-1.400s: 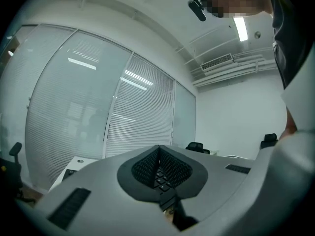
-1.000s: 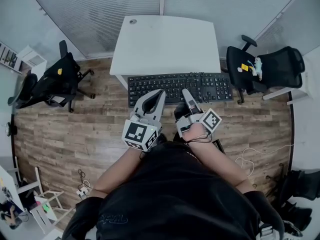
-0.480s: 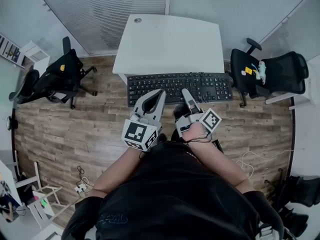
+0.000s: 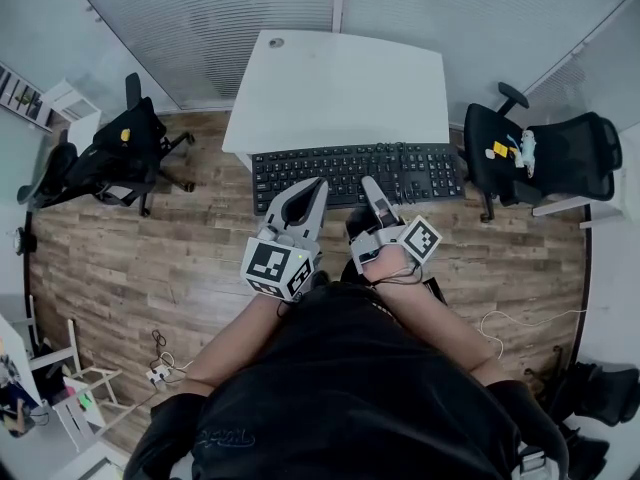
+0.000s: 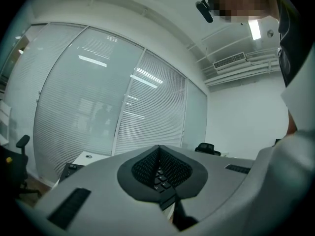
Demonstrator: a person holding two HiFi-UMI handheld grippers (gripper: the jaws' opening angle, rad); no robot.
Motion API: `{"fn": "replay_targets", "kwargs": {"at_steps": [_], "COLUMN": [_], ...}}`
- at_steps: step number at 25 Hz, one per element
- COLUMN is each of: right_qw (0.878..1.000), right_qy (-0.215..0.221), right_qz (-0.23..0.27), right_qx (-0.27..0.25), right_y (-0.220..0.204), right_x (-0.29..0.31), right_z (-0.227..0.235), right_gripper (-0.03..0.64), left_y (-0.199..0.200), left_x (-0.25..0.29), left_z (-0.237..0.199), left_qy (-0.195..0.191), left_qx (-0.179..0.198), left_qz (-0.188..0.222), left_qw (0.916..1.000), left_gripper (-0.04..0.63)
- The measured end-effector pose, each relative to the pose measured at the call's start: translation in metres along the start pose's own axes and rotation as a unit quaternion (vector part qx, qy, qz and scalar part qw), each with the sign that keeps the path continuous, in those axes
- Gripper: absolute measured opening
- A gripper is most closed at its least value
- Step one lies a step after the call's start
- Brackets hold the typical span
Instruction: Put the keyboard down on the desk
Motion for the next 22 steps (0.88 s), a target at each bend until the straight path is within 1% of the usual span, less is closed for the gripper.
{"fn": "replay_targets", "kwargs": {"at_steps": [7, 13, 22], "right_qw": [1.000, 1.000, 0.999], "right_qy": [-0.007, -0.018, -0.009], "right_qz": [-0.012, -0.022, -0.043], "right_qx": [0.005, 0.008, 0.013], "right_y": [0.034, 0.076, 0.138], "right_x": [0.019, 0.037, 0.064], "right_z": [0.007, 0.020, 0.028], "right_gripper": [0.086, 0.086, 0.086], "left_y": [0.008, 0.010, 0.021], "left_x": [0.036, 0.078, 0.140], "left_z": [-0.003, -0.006, -0.001], "left_qy": [0.010, 0.022, 0.043], "left_qx": [0.002, -0.002, -0.001], "left_qz": [-0.002, -0.010, -0.012], "left_qw": [0.9999, 0.9997, 0.9990], "left_gripper": [0.015, 0.015, 0.015]}}
Point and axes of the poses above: the fingertips, and each gripper's own axes: x forward along the fingers, z to its right, y out of its top, the point moved 5 cm from there along -x, backward along the fingers, and after that the axes turned 7 degrees about -z, right-handed, at the moved point
